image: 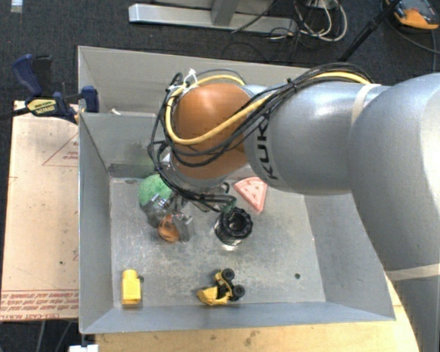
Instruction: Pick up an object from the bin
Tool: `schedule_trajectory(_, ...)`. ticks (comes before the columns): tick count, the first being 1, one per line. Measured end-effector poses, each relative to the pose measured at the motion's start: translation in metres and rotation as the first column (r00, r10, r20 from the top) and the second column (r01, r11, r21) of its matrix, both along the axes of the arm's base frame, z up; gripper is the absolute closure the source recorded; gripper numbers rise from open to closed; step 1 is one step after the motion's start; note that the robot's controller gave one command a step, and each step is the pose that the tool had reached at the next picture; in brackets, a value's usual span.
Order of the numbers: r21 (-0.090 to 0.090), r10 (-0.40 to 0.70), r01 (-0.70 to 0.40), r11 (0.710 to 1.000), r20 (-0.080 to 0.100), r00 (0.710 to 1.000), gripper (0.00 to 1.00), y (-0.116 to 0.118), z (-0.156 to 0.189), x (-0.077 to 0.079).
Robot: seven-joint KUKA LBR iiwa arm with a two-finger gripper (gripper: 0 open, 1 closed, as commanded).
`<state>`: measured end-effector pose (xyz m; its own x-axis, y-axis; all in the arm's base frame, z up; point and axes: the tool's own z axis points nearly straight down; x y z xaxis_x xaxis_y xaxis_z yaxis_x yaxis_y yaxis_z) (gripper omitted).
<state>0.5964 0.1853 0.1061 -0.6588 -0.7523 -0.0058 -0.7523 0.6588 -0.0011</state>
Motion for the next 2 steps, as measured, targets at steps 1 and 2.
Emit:
schedule_trajectory(1,-0.001,0.0,0.0,1.0,-0.005,1.0,1.0,0.0,0.005,-0.001)
schedule_trajectory(2,-0.002,-0.001,0.001,1.0,-0.006,1.0,1.0,0.0,0.018,-0.001)
